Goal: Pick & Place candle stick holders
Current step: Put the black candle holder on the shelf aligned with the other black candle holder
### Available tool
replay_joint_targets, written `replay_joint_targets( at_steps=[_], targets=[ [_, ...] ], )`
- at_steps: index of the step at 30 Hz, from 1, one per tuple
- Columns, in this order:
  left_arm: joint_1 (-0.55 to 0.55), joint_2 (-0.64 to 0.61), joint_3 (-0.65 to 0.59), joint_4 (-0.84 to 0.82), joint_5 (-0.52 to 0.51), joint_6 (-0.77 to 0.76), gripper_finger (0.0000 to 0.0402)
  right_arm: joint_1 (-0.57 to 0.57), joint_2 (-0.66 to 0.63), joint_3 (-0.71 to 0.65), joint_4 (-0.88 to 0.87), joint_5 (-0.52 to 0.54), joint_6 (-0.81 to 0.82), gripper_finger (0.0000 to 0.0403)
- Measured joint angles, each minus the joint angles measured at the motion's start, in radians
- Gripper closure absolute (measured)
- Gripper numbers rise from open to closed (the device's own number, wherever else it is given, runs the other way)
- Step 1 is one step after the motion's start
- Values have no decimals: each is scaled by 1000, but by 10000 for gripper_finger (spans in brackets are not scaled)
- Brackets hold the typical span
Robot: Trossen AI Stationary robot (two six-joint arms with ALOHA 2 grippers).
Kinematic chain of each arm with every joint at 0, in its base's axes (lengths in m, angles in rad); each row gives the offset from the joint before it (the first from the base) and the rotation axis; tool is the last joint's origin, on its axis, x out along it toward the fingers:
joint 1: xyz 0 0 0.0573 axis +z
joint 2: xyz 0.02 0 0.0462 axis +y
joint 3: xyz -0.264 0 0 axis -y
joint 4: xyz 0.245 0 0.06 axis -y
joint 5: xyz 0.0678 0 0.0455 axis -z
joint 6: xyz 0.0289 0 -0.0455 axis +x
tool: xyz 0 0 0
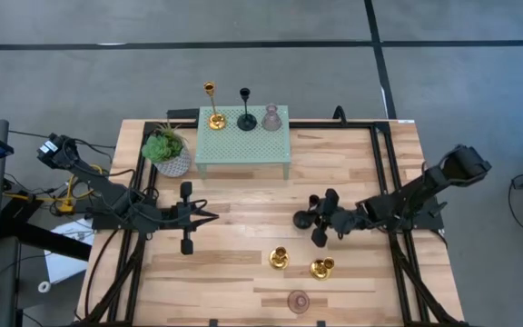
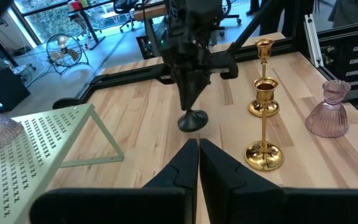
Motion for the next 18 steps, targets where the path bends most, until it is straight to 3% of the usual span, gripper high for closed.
replay_joint_targets(
  at_steps=[11, 18],
  targets=[
    [0, 0, 0, 0, 0, 0, 387, -125, -96, 291, -357, -96, -212, 400],
    [0, 0, 0, 0, 0, -3, 387, -254, -57, 504, -417, -249, -356, 401]
  ],
)
